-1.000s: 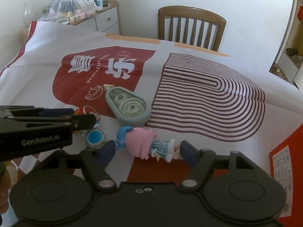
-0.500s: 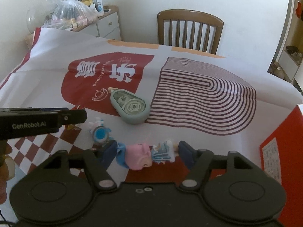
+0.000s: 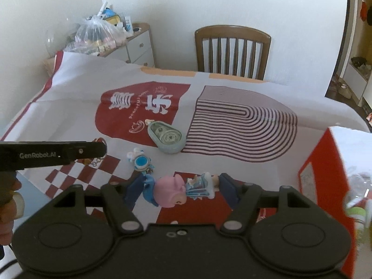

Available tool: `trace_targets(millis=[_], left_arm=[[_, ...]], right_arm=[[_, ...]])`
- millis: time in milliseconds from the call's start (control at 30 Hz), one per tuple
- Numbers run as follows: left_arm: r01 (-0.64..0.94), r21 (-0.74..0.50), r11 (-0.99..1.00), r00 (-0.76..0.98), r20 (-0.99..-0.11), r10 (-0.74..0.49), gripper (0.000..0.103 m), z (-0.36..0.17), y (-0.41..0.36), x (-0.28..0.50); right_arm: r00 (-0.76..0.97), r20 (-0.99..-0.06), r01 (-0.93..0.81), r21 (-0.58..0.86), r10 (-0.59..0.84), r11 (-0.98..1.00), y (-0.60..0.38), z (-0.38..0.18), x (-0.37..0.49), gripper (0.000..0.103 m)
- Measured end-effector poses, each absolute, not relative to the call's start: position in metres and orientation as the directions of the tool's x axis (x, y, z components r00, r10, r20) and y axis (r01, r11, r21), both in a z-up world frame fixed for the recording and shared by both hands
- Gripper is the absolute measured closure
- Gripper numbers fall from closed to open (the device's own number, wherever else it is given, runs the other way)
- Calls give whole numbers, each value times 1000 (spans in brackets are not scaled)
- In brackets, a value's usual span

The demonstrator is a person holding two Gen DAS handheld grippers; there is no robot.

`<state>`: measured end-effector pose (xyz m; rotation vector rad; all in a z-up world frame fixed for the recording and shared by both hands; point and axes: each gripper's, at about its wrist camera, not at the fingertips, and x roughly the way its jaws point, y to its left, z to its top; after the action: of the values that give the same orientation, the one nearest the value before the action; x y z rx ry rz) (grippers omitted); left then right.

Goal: Organize rigid objects
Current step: 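Carry the pink-haired doll and red dragon toy into the shoebox with both grippers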

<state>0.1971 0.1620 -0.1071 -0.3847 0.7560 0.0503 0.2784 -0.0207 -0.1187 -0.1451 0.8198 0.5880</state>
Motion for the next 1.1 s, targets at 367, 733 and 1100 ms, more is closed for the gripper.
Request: trace_targets(millis=[367, 733, 1100], left_arm=[[-111, -291, 950, 741, -661, -116, 64, -63, 112, 185], [-35, -253, 967, 759, -636, -139, 64, -27, 35, 185], [25, -231, 973, 759, -629, -168, 64, -12, -59, 196]], right_arm=[[578, -673, -532, 117, 461, 838, -70, -75, 254, 33], [626, -625, -516, 116, 466, 848, -138, -51, 241, 33], [643, -620, -493, 113, 449, 863, -220, -47, 249, 33]])
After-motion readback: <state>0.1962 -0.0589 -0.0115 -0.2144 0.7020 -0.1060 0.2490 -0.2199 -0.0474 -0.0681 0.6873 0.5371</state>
